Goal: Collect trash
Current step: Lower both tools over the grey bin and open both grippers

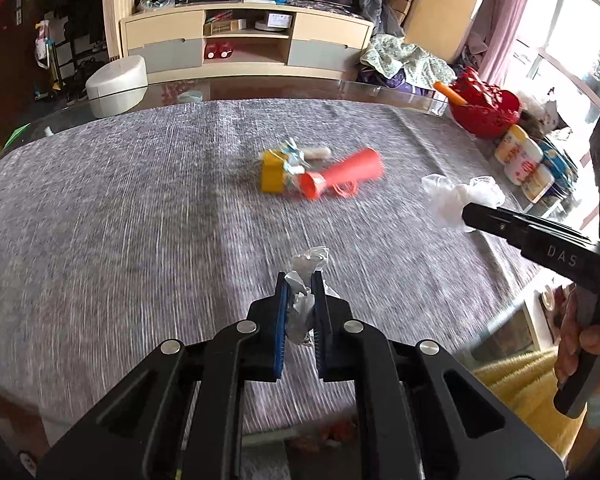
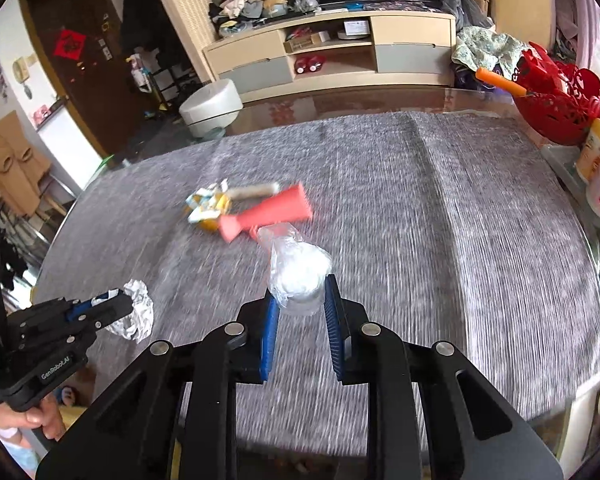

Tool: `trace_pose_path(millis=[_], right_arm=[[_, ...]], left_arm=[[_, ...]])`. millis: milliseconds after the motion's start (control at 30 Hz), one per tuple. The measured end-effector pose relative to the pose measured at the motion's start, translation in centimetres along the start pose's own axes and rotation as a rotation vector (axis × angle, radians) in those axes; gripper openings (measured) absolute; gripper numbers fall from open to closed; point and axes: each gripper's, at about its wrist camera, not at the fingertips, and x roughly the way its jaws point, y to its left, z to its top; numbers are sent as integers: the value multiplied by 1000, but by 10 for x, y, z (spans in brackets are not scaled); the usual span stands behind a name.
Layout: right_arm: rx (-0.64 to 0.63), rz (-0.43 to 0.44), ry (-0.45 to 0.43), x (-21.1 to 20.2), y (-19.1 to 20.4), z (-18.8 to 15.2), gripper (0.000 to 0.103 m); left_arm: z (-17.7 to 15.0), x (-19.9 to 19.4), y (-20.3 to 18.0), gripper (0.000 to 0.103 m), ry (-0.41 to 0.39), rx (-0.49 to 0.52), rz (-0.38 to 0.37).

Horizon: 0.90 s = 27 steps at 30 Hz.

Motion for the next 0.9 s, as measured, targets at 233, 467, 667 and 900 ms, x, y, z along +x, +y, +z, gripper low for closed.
trace_pose_path(millis=[233,467,667,900], right_arm=[[-18,20,21,-24,13,-41,23],[-27,77,70,-35,22,-92,23],[-15,106,131,-31,31,-131,23],[1,79,221,-8,29,-168,24]], left_arm=[[-47,-24,-17,10,12,0,-26],[-95,-34,-27,10,40,-18,-54],[-133,-30,-37,10,87,-11,-67],[-176,-5,-39,10,170,-31,-80]])
